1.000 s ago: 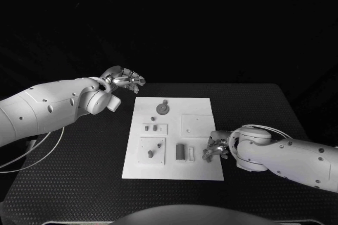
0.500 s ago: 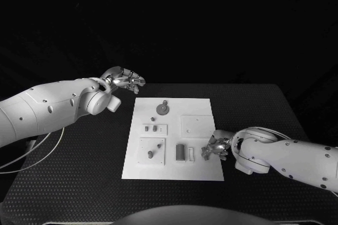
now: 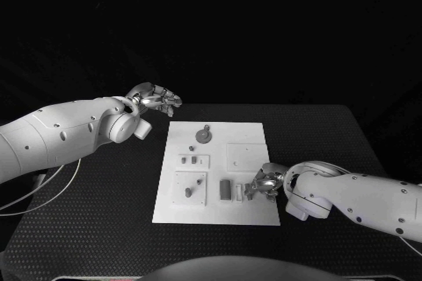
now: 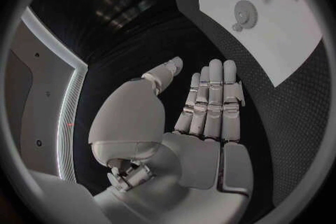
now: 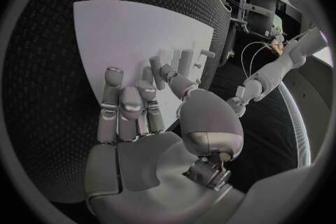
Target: Assemble the parts on the task board
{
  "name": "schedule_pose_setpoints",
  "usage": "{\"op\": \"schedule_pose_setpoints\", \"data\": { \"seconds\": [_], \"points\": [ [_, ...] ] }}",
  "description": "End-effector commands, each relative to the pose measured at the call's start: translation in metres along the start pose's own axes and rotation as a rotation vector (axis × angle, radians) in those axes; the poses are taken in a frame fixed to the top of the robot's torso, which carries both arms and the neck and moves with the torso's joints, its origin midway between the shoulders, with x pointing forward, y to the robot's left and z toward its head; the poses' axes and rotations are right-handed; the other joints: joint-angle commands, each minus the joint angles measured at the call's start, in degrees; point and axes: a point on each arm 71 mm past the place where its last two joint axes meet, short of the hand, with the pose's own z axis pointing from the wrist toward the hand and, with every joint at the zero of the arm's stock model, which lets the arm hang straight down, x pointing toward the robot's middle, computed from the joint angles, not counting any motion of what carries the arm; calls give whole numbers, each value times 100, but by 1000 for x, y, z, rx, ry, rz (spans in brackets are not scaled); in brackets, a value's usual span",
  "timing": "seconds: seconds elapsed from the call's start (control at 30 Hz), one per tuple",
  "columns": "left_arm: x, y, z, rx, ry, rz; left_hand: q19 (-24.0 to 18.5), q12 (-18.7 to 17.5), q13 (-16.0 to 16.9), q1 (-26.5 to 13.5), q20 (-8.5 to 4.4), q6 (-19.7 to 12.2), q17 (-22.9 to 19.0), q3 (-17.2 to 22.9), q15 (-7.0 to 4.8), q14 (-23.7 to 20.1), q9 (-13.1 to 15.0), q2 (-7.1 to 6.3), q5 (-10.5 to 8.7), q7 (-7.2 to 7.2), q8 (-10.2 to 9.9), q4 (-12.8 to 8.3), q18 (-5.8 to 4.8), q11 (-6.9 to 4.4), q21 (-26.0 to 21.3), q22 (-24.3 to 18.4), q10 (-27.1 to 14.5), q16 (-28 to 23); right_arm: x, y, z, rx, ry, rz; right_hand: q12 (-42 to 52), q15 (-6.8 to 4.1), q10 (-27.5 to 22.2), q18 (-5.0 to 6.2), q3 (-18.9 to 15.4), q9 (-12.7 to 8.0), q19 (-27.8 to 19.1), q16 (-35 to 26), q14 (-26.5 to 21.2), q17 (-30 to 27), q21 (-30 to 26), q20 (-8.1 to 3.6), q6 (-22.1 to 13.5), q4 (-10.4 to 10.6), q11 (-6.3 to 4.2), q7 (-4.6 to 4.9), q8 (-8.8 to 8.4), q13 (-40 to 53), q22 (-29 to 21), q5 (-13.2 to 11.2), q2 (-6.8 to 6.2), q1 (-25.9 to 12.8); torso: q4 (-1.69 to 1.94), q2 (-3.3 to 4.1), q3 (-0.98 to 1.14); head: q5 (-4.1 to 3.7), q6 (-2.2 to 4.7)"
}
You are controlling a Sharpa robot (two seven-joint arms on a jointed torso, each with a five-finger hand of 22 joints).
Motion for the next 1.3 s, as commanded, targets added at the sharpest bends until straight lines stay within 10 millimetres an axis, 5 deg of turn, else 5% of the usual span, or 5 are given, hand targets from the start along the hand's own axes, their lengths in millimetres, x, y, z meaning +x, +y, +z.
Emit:
{"op": "schedule_pose_setpoints", "data": {
  "seconds": [0.03,1.3],
  "points": [
    [2,-2,0,12,13,-6,23,24,0,-32,-27,-42,7,-15,-6,44,-5,-26,24,0,21,24,62,12,-38,9,-21,-33,5,4,1,5,35,70,31,-22,55,78,-26,29,19,39,7,6,35,-36,-64,-2,-4,97,11,-4,121,26,18,47,-7,0,-2,-7,-3],
    [2,-2,0,10,14,-6,25,25,0,-32,-27,-44,17,-18,-6,46,-11,-26,24,0,26,27,61,12,-46,16,-21,-41,13,10,11,50,126,15,22,-21,55,78,-82,-15,17,38,4,5,31,-29,-40,8,-2,99,-5,-14,110,25,-3,-49,-6,-2,4,19,-46]
  ]
}}
